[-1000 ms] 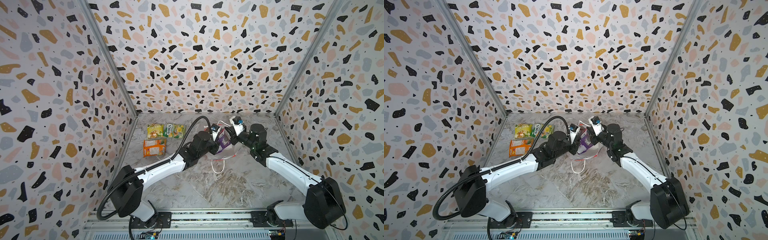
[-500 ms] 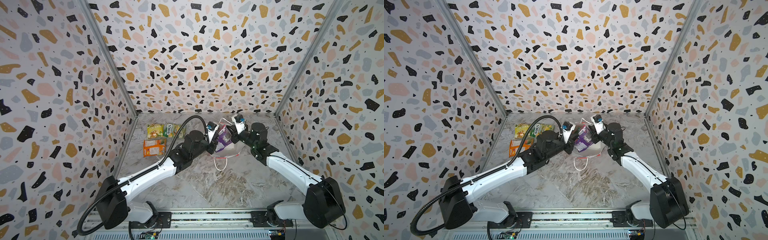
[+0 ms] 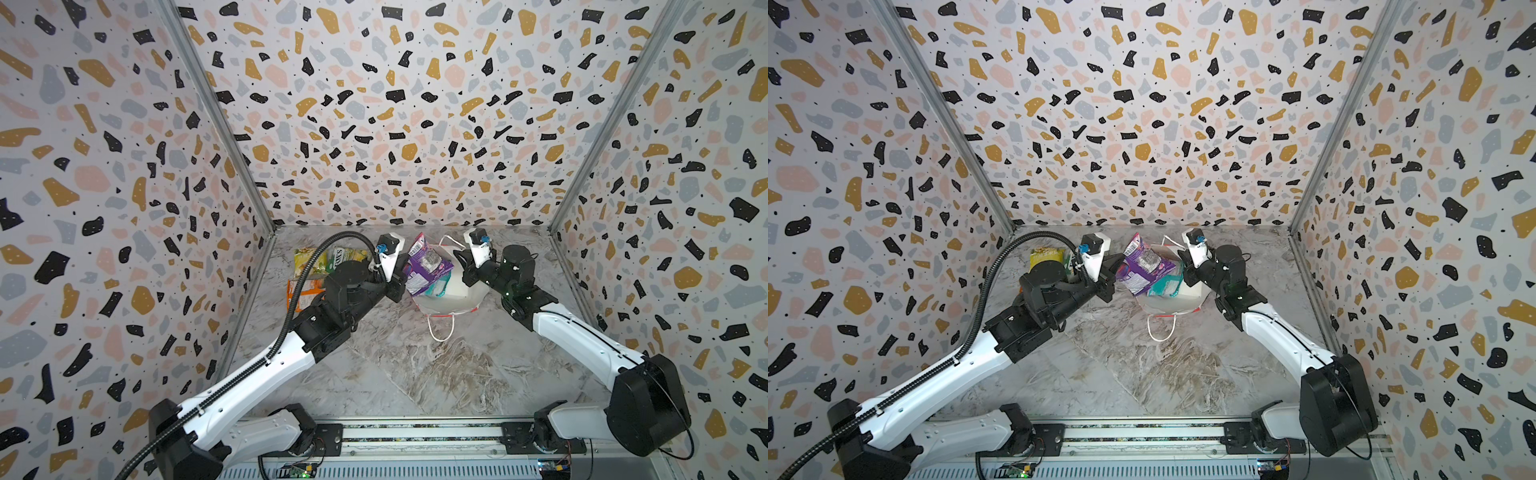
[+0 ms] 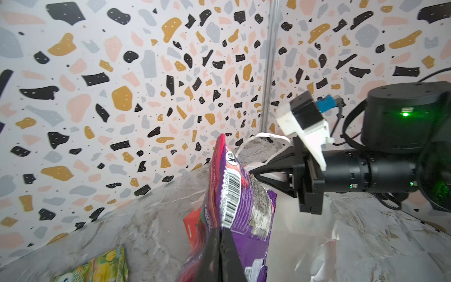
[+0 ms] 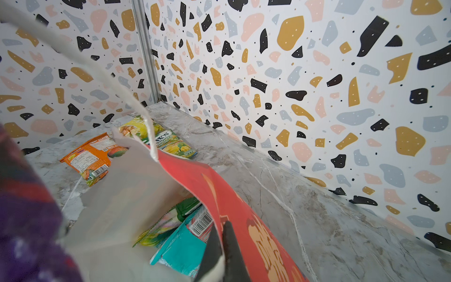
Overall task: Take the snacks out of the paper bag
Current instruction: Pick up the snack from the paper bag, then place the snack at the center of the table.
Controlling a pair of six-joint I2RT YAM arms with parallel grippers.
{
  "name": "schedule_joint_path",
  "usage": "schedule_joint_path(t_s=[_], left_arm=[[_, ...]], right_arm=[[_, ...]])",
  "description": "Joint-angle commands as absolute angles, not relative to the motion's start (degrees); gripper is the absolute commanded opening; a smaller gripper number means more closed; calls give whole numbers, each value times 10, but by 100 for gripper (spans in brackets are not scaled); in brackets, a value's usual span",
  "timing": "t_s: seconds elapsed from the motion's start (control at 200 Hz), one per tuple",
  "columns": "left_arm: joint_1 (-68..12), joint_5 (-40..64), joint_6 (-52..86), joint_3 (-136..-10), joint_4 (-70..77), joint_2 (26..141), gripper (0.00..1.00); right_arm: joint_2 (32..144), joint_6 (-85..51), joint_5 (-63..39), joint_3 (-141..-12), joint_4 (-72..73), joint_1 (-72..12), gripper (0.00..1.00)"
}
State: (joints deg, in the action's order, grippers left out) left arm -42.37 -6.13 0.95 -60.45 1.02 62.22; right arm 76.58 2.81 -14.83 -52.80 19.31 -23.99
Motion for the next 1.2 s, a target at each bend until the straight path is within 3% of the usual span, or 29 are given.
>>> schedule_joint_path(t_s=[0.0,0.135,0.32,0.681,0.831,1.191], left_arm=[[-396,-67,18,-646,4,586,0],[-364,-83,23,-679,-44,575,0],[-327,-207,41,-701,-123,598,0],[-280,-390,113,-582,-72,672,0],[-257,-297,158,-503,32,678,0],[-232,-213,230,-453,90,738,0]], right_arm=[[758,22,-132,-549,179,-235,0],[761,22,-131,-553,177,-235,0],[759,25,-128,-552,176,-235,0],[759,29,-123,-553,173,-235,0],[755,31,-119,-551,173,-234,0],[759,30,-124,-548,175,-234,0]])
